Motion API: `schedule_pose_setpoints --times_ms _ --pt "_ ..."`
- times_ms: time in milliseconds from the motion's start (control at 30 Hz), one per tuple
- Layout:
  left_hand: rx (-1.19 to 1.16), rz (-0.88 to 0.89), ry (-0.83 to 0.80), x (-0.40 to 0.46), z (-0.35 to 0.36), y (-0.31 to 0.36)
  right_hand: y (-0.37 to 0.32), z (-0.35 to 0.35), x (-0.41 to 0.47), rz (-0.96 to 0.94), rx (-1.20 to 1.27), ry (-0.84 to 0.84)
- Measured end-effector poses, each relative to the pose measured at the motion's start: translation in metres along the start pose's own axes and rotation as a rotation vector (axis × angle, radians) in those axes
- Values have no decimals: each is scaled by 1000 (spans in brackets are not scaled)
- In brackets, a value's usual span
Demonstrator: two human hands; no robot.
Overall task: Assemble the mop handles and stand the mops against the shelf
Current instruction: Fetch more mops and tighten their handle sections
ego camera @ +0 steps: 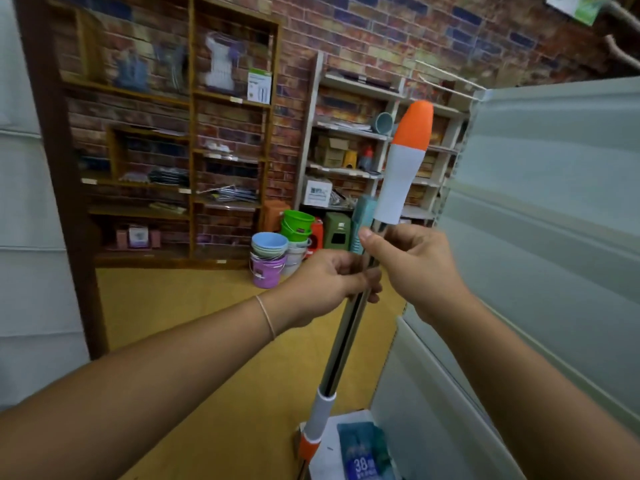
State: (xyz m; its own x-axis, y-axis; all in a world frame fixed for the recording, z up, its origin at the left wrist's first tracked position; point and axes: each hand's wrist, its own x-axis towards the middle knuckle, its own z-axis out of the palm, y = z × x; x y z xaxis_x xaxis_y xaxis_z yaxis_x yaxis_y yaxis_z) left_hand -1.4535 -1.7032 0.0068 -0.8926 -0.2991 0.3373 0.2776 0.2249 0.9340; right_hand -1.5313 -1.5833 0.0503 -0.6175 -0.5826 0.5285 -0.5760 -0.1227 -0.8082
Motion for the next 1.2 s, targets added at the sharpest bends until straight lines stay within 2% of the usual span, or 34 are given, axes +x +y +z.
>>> schedule_pose_setpoints --times_ms 167,500,800,1000,1200 --pt "-34 5 -40 50 -4 -21 19 -14 41 -8 -78 28" --pt "-68 86 -63 152 23 -47 44 -49 99 -3 -259 265" --pt "-176 266 -405 241 31 -24 26 -68 147 31 -486 528" --pt "-333 299 -466 286 55 0 -5 -90 177 83 -700 716" --pt "-329 300 -591 317 92 26 -24 -115 189 141 -779 882"
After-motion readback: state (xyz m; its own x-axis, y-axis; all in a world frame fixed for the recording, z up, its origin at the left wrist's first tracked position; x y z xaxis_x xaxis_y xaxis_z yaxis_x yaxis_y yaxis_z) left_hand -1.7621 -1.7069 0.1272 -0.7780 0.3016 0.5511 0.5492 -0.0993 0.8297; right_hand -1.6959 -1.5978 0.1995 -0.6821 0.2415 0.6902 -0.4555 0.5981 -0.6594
